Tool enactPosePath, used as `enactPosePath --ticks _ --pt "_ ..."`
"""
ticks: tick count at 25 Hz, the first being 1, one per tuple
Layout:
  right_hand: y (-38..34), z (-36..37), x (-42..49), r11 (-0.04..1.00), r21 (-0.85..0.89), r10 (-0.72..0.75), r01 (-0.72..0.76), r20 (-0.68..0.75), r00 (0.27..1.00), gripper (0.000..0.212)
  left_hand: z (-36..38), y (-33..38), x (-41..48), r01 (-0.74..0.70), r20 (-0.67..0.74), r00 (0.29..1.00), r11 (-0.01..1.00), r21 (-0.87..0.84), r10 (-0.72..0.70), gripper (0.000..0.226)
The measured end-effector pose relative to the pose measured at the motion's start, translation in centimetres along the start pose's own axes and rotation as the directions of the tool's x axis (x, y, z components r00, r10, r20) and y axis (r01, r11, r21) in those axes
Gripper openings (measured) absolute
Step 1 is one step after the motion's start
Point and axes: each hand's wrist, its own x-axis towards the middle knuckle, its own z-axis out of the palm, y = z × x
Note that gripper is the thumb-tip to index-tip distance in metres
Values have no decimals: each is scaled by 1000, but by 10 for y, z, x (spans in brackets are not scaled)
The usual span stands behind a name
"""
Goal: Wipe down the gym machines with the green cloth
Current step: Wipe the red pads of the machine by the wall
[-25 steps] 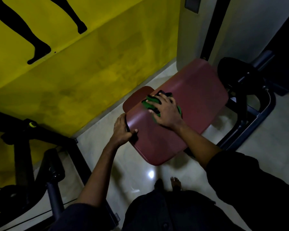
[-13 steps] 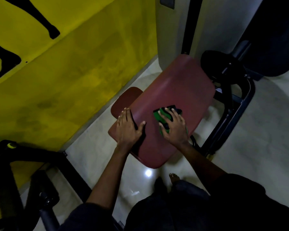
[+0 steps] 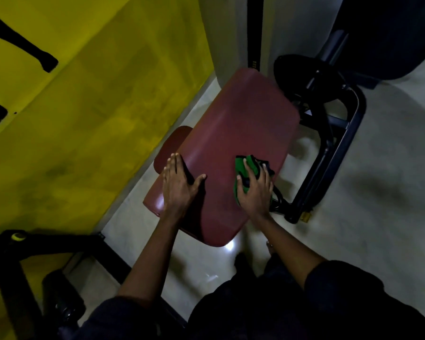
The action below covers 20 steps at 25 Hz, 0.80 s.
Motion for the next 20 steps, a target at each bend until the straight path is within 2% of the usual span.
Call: enactPosePath --ticks 3,5,6,9,13,17,20 --pt "12 -4 35 970 83 233 -229 -45 971 55 0 -1 1 -51 3 999 998 23 51 99" --pt "25 -7 52 902 183 399 -391 -12 917 59 4 4 3 -122 12 993 990 66 121 98" --pt "28 -7 51 880 211 434 -425 6 901 61 6 8 6 -152 24 988 985 87 150 99" --pt "20 -4 11 870 263 419 -417 51 907 66 13 23 9 -196 58 980 972 128 190 105" --pt "7 1 -57 734 406 513 -544 192 836 70 20 29 11 -197 49 980 970 144 192 110" --pt "-11 -2 -98 603 500 523 -622 342 781 72 24 25 12 -180 16 984 974 140 179 109" --pt "-12 3 -93 501 583 593 -640 307 745 67 27 23 13 -194 -3 981 970 146 196 109"
